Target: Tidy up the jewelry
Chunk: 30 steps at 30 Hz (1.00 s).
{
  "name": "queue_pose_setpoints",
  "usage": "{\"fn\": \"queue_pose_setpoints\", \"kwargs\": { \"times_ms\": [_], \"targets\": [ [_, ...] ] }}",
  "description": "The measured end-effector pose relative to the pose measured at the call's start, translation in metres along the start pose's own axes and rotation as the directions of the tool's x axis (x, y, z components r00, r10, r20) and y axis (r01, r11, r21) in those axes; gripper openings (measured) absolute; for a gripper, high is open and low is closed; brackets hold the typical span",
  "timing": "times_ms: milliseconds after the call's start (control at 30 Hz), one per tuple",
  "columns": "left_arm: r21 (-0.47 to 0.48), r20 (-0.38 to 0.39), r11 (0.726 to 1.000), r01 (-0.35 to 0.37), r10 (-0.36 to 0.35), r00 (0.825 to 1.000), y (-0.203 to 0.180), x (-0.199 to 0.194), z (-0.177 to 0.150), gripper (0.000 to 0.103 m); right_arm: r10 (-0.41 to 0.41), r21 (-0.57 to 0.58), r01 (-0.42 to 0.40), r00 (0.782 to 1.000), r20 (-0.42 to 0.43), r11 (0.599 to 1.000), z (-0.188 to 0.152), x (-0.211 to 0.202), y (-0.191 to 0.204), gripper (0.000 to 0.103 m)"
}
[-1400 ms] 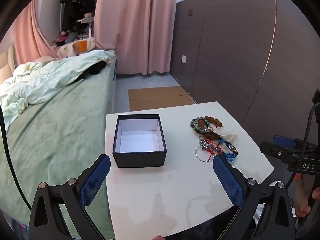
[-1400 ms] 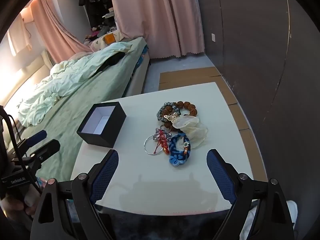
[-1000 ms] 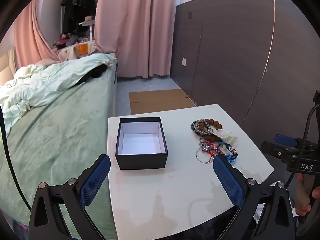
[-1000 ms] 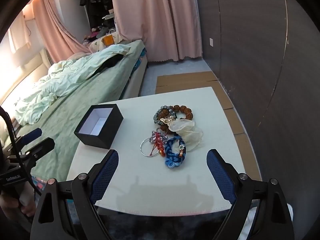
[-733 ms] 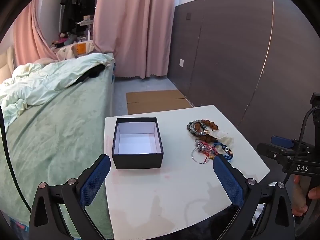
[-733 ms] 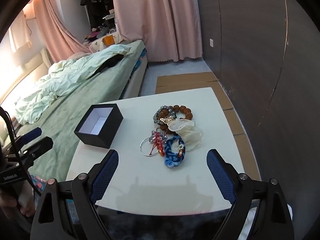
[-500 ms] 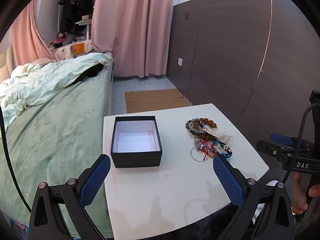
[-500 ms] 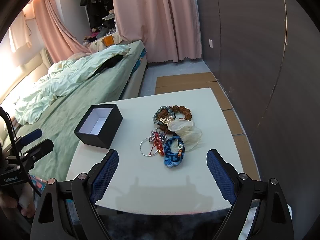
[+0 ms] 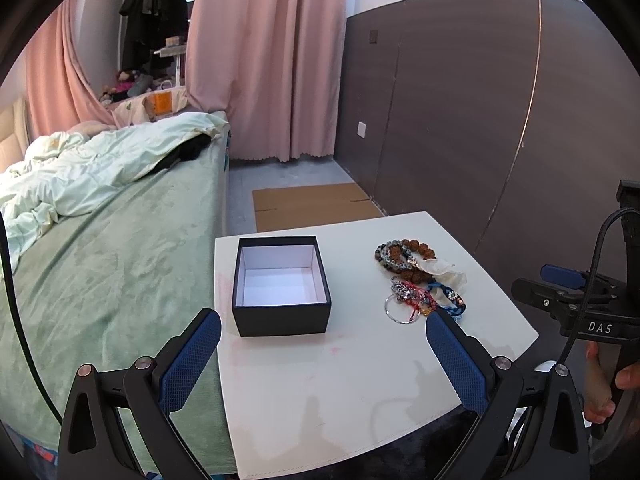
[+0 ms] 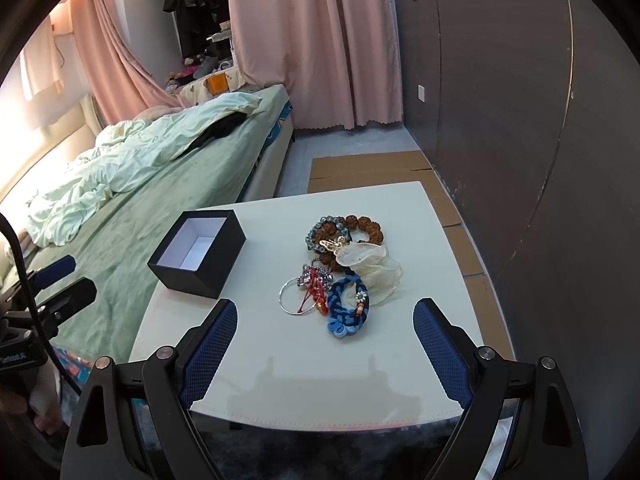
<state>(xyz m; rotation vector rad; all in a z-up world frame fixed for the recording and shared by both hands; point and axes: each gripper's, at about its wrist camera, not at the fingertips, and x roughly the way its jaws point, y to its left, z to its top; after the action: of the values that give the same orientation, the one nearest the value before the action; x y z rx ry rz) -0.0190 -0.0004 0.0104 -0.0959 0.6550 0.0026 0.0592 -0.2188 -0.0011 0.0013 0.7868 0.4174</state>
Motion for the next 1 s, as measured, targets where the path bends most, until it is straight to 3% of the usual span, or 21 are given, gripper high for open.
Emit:
{"fn": "queue_pose_setpoints", "kwargs": {
  "times_ms": [1000],
  "targets": [
    [0.012, 0.004, 1.000, 0.009, -0.009, 1.000, 0.0006, -0.0023, -0.0052, 0.102, -0.022, -0.022, 0.022, 1.000, 0.022, 1.000, 0.0012, 0.0011, 0.0055, 0.090]
  ]
}}
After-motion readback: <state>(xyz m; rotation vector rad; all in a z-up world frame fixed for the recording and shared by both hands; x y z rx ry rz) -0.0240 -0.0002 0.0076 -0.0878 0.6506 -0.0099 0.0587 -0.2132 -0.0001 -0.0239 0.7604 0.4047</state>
